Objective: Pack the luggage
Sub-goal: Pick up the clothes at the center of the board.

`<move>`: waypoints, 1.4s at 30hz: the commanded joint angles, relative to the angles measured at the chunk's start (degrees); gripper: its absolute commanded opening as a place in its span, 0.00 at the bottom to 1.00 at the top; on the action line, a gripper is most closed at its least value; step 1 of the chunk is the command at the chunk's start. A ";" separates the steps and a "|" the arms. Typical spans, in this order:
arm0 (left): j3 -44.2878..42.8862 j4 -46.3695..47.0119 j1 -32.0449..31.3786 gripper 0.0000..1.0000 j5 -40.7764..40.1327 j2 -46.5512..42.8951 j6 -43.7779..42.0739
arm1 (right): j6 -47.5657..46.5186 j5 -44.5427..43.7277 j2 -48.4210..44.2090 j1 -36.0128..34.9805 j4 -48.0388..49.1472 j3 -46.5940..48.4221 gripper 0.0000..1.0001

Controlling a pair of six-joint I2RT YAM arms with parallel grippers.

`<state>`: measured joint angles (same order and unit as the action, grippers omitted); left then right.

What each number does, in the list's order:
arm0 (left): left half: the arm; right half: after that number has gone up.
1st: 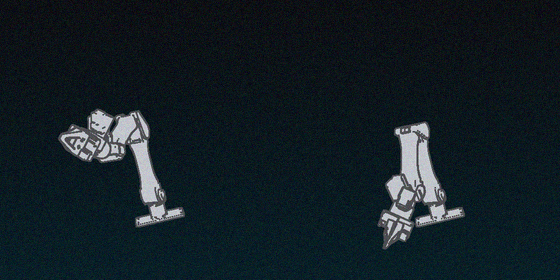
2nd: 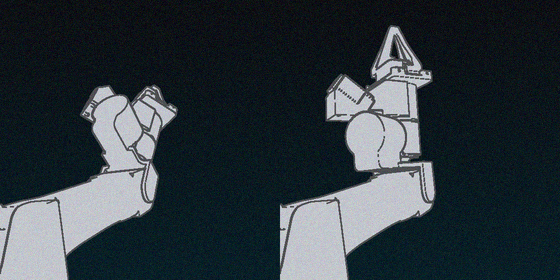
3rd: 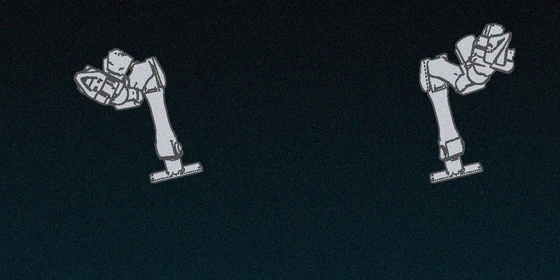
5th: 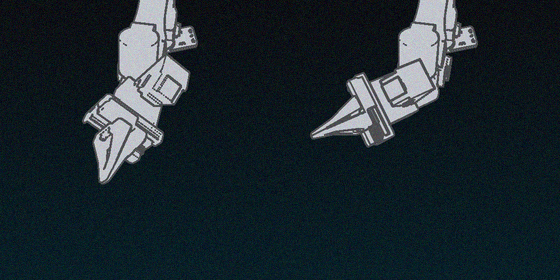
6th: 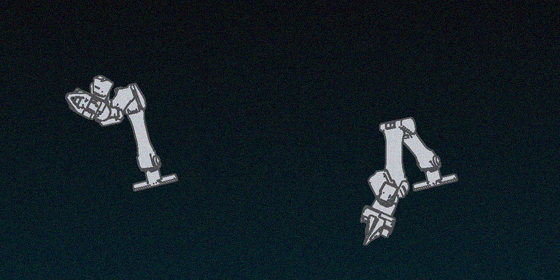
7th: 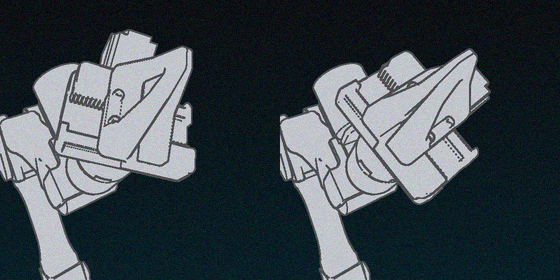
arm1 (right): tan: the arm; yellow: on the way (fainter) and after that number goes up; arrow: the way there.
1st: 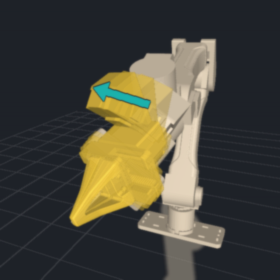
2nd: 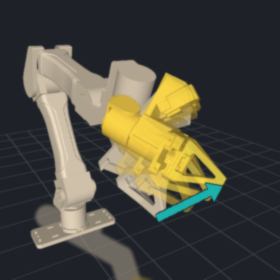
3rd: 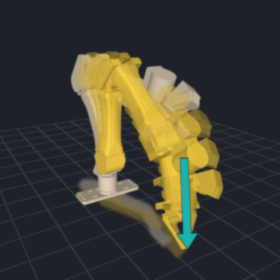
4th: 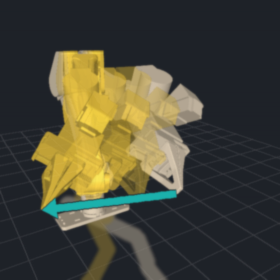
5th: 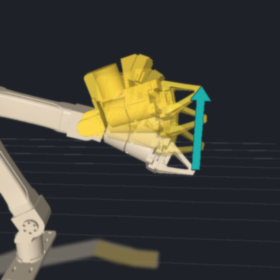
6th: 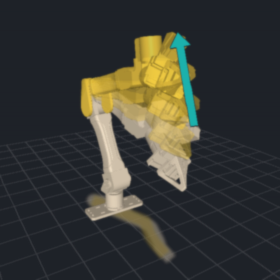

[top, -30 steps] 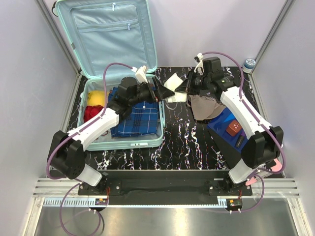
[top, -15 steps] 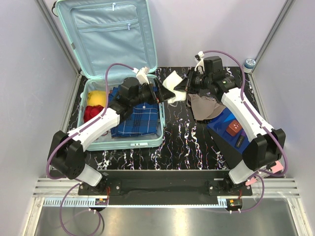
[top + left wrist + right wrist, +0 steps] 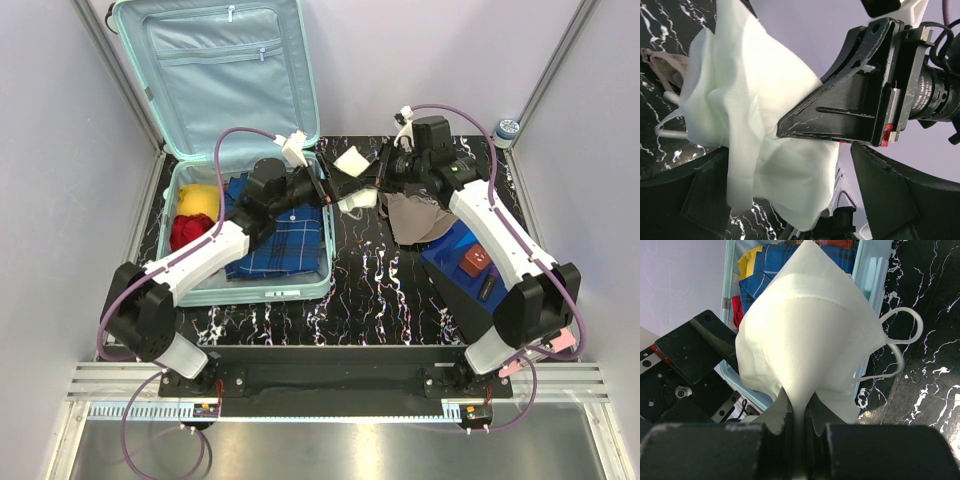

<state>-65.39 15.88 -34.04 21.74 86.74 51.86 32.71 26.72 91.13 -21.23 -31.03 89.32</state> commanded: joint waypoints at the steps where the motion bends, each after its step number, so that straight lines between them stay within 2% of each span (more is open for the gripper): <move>1: -0.27 7.76 -0.85 0.84 1.46 1.06 2.20 | 0.25 1.58 -3.24 -0.74 2.81 -0.28 0.00; 3: -0.09 8.46 -1.03 0.75 1.38 1.15 2.55 | 0.34 1.41 -3.42 -0.74 2.99 -0.46 0.00; 5: 0.52 8.73 -1.03 0.72 0.59 0.80 2.81 | 0.34 1.40 -3.59 -0.74 3.08 -0.72 0.00; 17: 2.72 8.64 -0.94 0.63 -7.57 -2.89 1.41 | 0.16 1.32 -5.61 -0.82 3.08 -3.71 0.00; 26: 3.16 10.13 -0.50 0.63 -12.94 -3.95 1.58 | -0.01 2.02 -6.58 -0.74 3.08 -4.59 0.00; 29: 2.55 10.49 -0.50 0.62 -12.34 -3.07 1.67 | -0.01 2.19 -6.84 -0.74 3.16 -4.77 0.00; 33: 1.84 11.45 -0.50 0.56 -11.81 -1.84 2.46 | -0.19 2.72 -6.85 -0.74 3.08 -4.68 0.00; 42: 0.79 14.53 -0.50 0.50 -8.64 0.62 4.13 | -0.80 4.13 -6.85 -0.83 3.16 -5.12 0.00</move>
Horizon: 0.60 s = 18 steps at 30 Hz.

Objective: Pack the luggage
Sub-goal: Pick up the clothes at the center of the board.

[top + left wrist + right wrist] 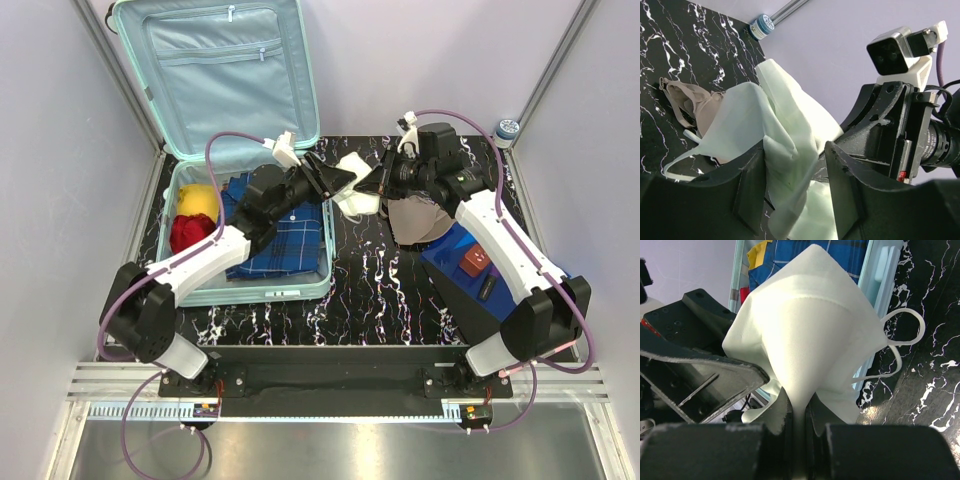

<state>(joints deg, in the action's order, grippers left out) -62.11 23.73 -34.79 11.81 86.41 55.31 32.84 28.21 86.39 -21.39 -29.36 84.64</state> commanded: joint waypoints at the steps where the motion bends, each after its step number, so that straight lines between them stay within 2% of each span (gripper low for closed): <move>1: -2.67 6.51 0.24 0.49 1.46 1.39 0.59 | -0.94 2.64 -2.02 -0.67 1.50 -0.44 0.00; 3: -2.76 6.68 0.16 0.48 1.98 1.65 0.94 | -1.11 2.56 -2.10 -0.76 1.50 -0.44 0.00; 6: -2.58 7.39 0.24 0.40 2.51 1.74 1.12 | -1.37 2.38 -2.19 -0.76 1.42 -0.44 0.00; 7: -2.58 7.91 0.24 0.36 3.03 1.83 1.46 | -1.38 2.21 -2.28 -0.76 1.42 -0.53 0.00; 10: -2.32 9.75 0.24 0.14 4.70 2.01 2.25 | -1.37 1.85 -2.19 -0.76 1.42 -0.79 0.01; 11: -2.14 10.37 0.24 0.00 5.23 1.92 2.52 | -1.46 1.68 -2.28 -0.67 1.42 -0.79 0.06; 13: -1.79 12.21 0.24 0.00 6.11 1.74 2.70 | -1.46 0.98 -2.10 -0.76 1.33 -1.14 0.16; 14: -1.79 12.31 0.42 0.00 6.29 1.57 2.52 | -1.64 0.80 -2.19 -0.76 1.33 -1.32 0.32; 17: -1.70 10.91 1.73 0.00 7.08 0.43 0.94 | -1.99 -0.52 -2.63 -0.67 1.33 -2.11 0.59; 18: -1.70 10.03 2.43 0.00 7.34 -0.27 0.42 | -2.25 -0.96 -2.80 -0.76 1.15 -2.55 0.77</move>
<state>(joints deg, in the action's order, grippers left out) -62.13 28.58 -33.98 16.25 88.33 57.39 31.99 27.99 85.89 -21.39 -29.21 83.40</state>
